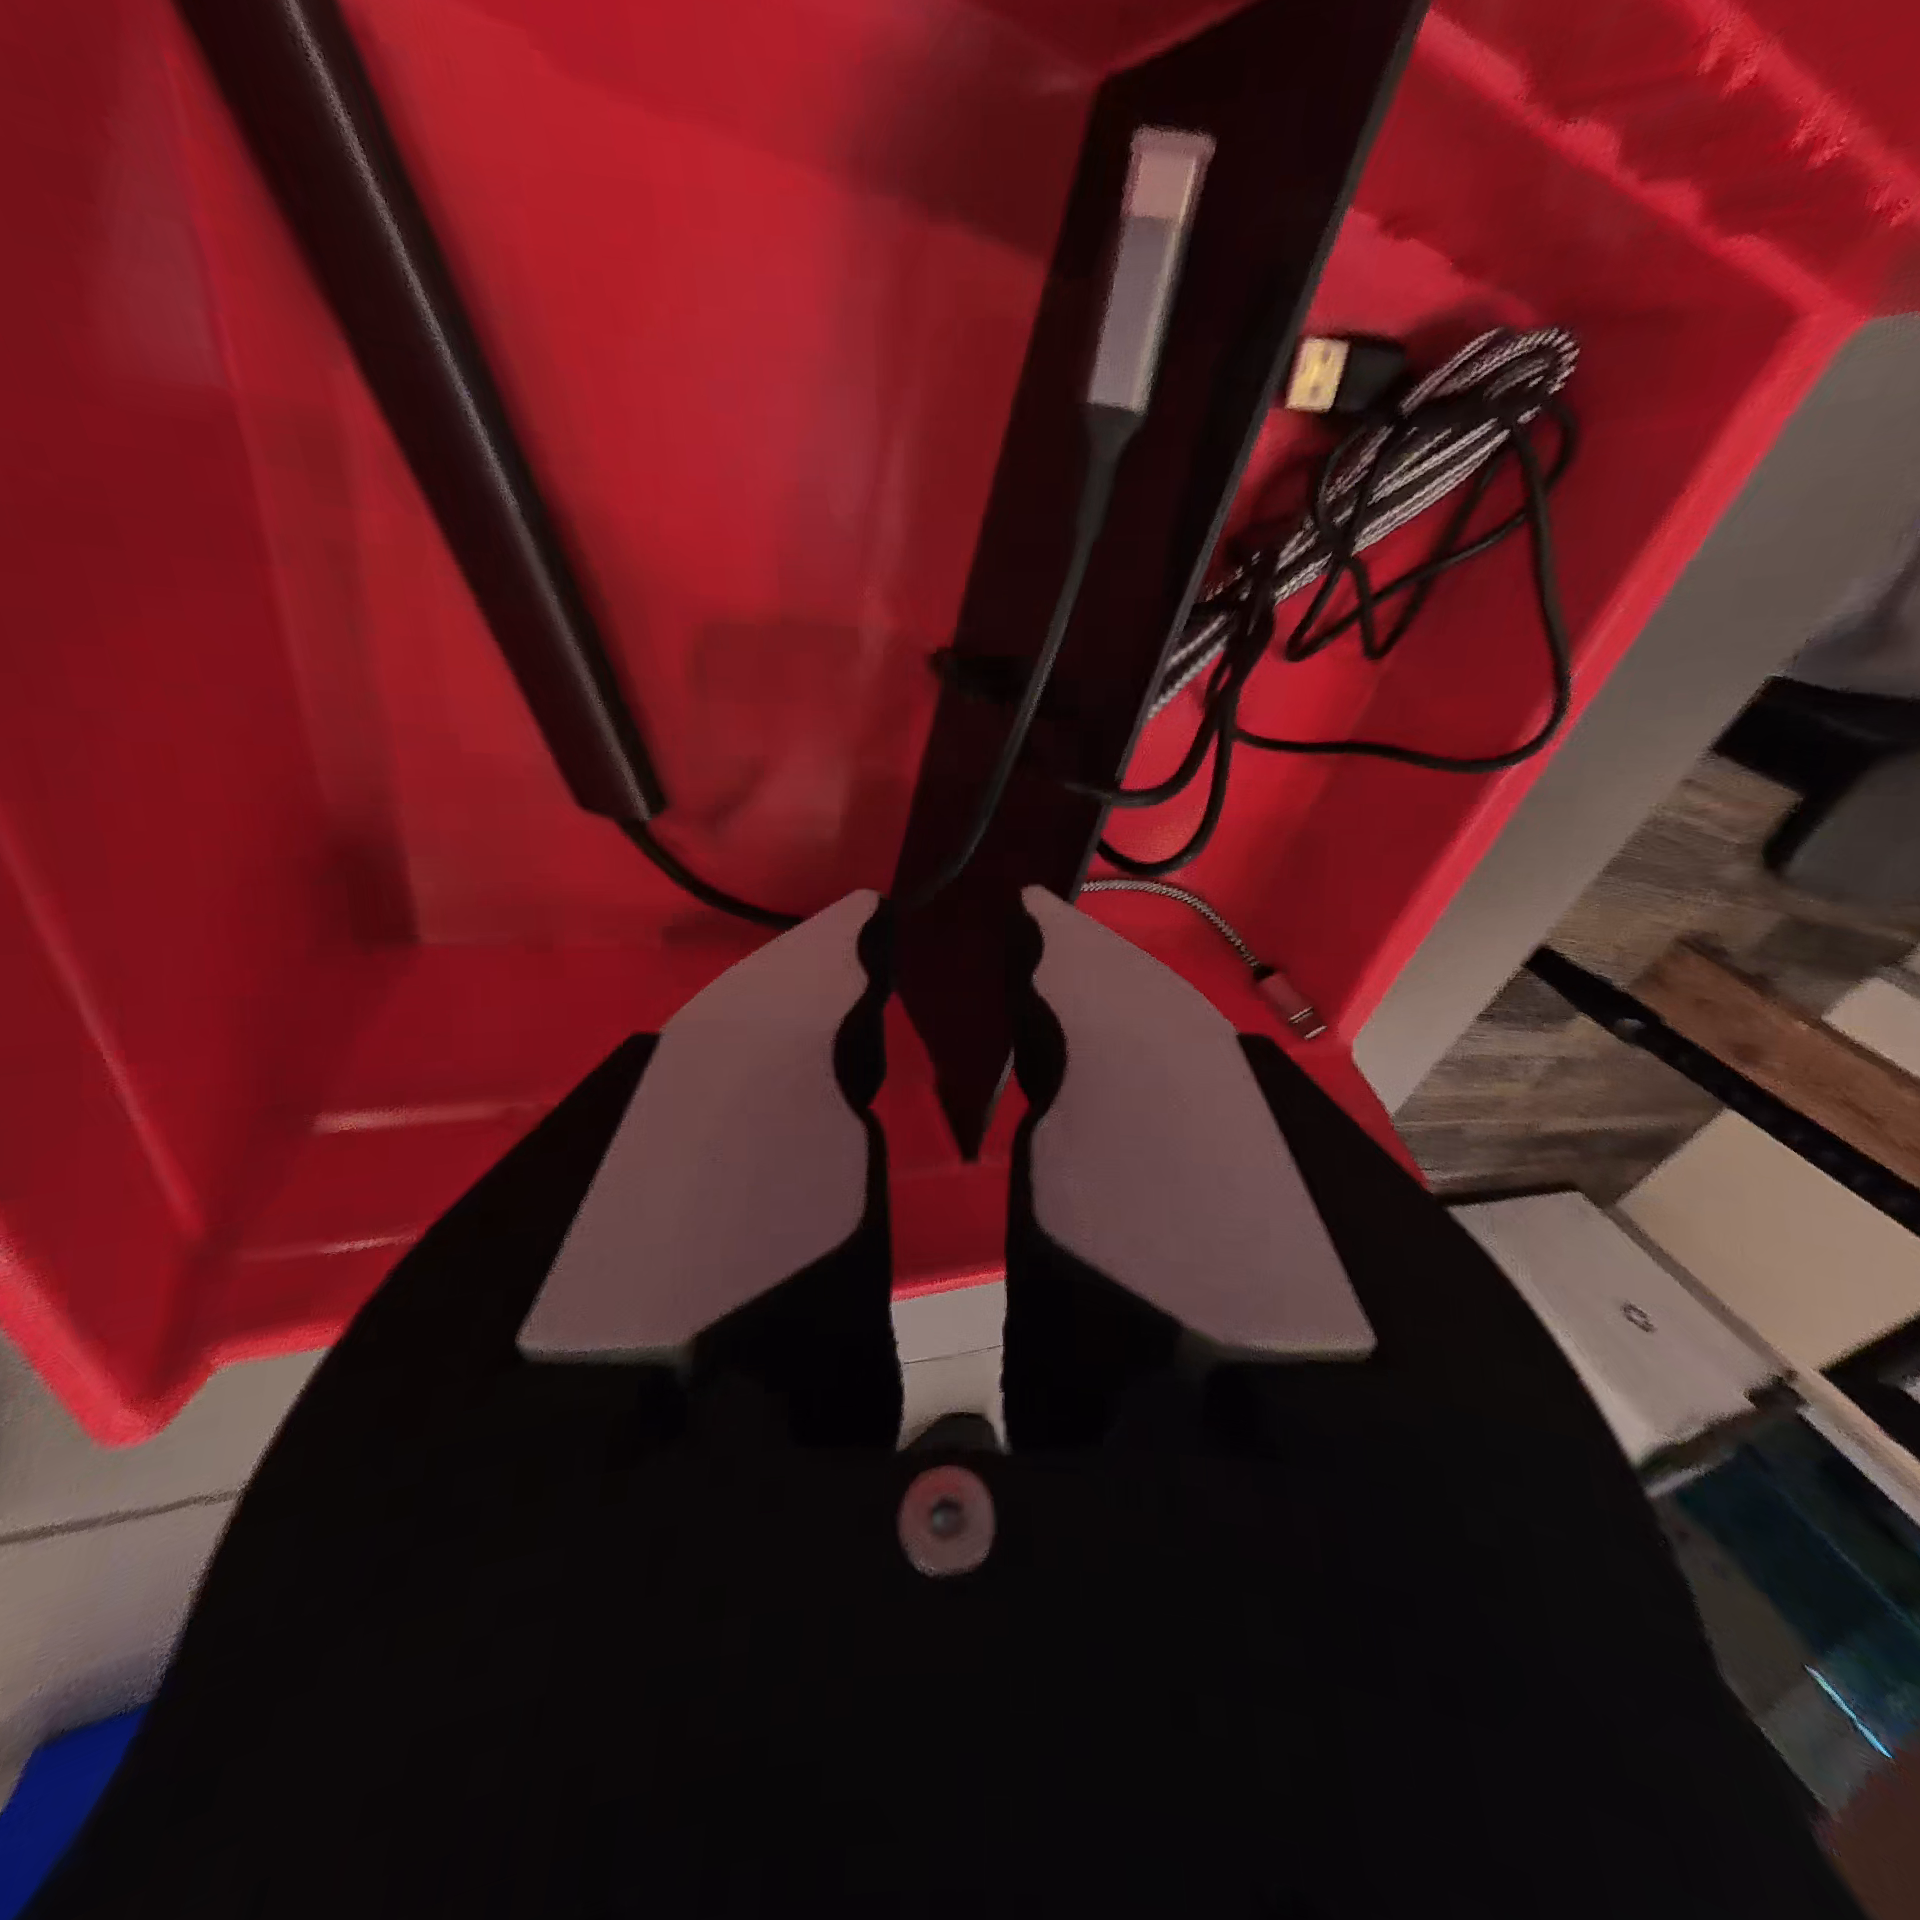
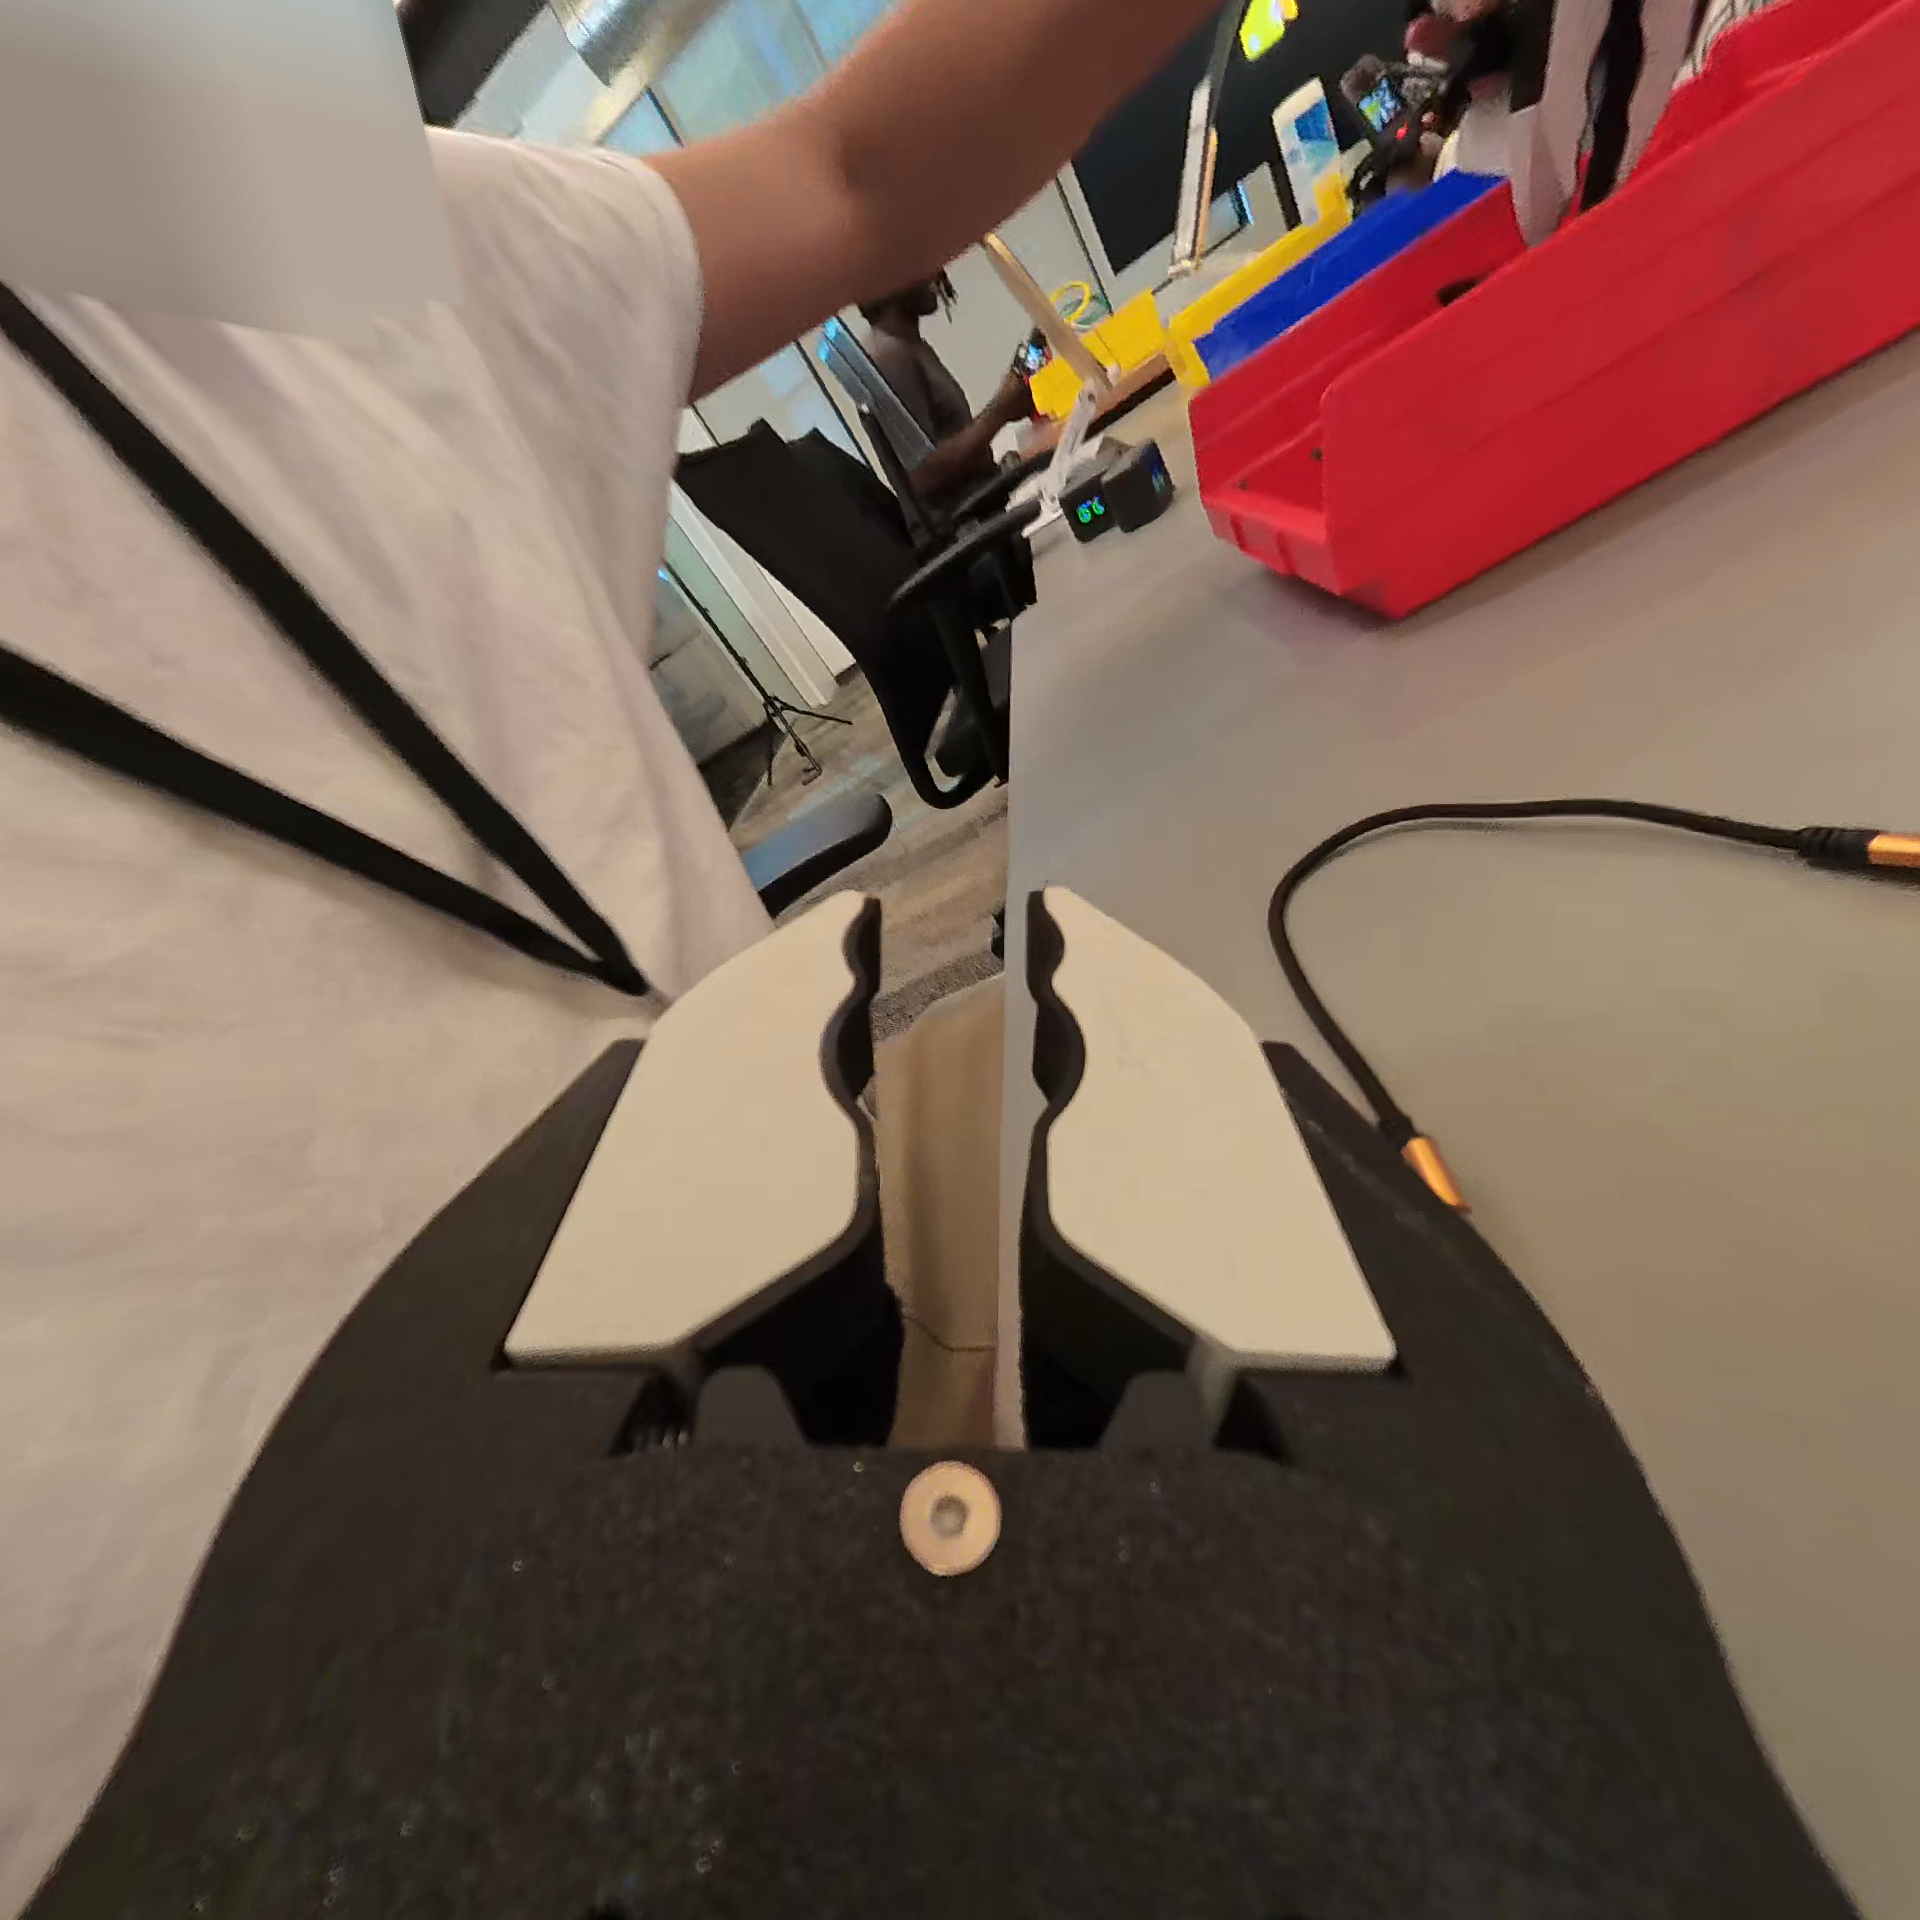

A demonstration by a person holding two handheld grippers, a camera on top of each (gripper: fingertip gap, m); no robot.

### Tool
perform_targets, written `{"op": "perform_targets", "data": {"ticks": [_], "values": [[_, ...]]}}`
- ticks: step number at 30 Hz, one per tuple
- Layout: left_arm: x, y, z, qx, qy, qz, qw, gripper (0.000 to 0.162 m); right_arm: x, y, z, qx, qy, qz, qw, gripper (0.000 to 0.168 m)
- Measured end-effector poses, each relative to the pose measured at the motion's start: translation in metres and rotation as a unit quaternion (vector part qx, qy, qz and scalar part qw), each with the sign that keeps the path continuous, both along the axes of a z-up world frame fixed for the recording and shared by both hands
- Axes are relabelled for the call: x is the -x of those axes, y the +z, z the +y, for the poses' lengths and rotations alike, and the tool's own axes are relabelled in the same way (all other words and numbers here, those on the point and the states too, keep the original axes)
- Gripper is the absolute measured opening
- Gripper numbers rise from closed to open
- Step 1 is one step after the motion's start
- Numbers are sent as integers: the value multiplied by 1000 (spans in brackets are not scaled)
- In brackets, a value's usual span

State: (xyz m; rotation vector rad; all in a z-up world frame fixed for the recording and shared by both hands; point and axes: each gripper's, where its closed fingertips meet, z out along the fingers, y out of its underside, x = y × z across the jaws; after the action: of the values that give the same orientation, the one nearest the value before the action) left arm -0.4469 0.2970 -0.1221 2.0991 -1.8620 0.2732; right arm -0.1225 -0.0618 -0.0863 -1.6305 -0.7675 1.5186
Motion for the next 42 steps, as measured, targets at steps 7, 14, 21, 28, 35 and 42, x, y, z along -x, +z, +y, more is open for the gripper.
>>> {"op": "perform_targets", "data": {"ticks": [7,14,21,28,35,42], "values": [[-3,-7,-4,114,16,20,993,14,-9,-3,18,-10,-21,-3,1000,26],[-3,-18,-15,152,-9,27,988,9,-11,-4,25,-2,-26,10,1000,25],[-11,-11,-12,125,-35,-32,991,3,-14,-1,27,-3,-34,16,999,25],[-19,40,25,-35,23,-112,993,3,-12,7,23,-13,-36,24,999,23],[-83,145,20,-159,106,-338,921,4,-3,8,21,-49,-67,-4,997,26],[-159,262,-45,-198,242,-527,790,3,-12,-23,68,-190,-239,-216,928,34]]}}
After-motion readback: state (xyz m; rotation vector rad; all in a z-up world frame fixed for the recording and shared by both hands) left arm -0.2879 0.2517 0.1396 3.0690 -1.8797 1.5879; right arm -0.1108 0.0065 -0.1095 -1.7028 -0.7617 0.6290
